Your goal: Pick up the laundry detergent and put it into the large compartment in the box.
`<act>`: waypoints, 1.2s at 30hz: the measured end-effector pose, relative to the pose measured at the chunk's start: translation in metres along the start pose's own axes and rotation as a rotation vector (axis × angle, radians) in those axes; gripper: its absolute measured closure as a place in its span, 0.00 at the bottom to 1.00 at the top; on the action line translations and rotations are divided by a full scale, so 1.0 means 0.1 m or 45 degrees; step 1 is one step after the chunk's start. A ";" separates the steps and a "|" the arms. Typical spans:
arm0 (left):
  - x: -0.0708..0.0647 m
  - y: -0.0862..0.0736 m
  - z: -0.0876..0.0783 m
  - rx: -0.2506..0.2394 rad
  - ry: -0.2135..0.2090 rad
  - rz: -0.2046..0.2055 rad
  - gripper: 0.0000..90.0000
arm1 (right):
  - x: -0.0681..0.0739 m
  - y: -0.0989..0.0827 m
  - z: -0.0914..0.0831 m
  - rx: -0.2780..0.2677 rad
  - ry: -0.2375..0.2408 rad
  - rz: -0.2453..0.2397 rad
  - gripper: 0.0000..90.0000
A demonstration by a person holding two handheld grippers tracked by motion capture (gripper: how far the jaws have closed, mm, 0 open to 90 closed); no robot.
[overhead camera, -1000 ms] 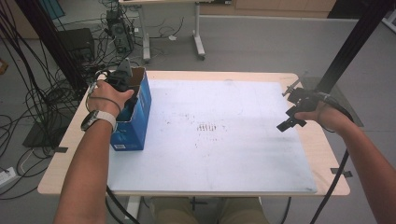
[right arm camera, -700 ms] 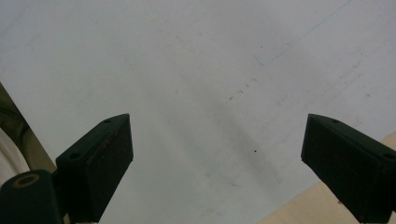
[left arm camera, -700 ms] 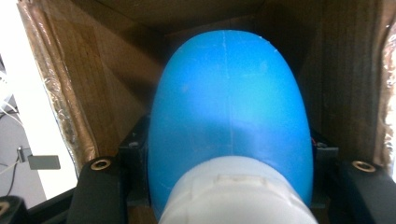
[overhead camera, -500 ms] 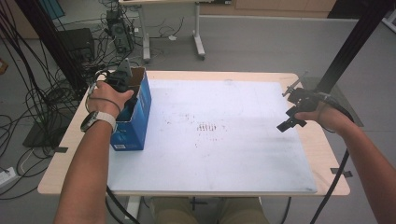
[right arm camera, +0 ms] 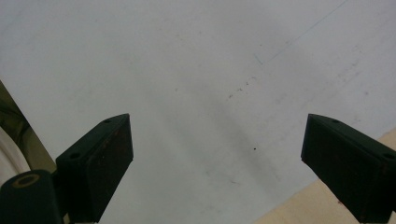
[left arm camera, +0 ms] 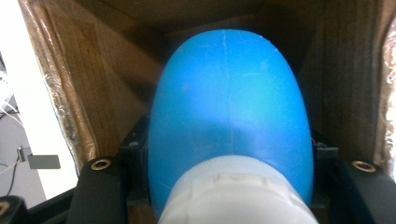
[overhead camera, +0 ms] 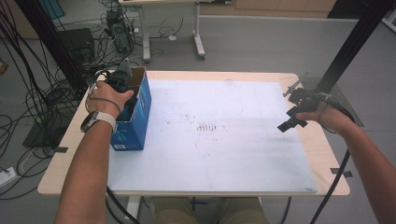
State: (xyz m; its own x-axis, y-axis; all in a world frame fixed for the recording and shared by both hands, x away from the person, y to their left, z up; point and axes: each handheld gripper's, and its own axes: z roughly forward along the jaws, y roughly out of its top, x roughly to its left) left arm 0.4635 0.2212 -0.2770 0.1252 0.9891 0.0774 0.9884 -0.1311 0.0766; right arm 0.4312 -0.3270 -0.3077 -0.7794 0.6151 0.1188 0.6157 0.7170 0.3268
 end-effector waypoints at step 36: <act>0.00 0.00 0.00 0.007 -0.001 0.000 0.42 | 0.00 0.00 -0.01 0.003 -0.005 -0.007 0.10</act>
State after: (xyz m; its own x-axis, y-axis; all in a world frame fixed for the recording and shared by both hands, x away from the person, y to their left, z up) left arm 0.4638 0.2212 -0.2771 0.1253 0.9891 0.0769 0.9888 -0.1308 0.0712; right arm 0.4307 -0.3275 -0.3066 -0.7821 0.6127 0.1133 0.6119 0.7210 0.3253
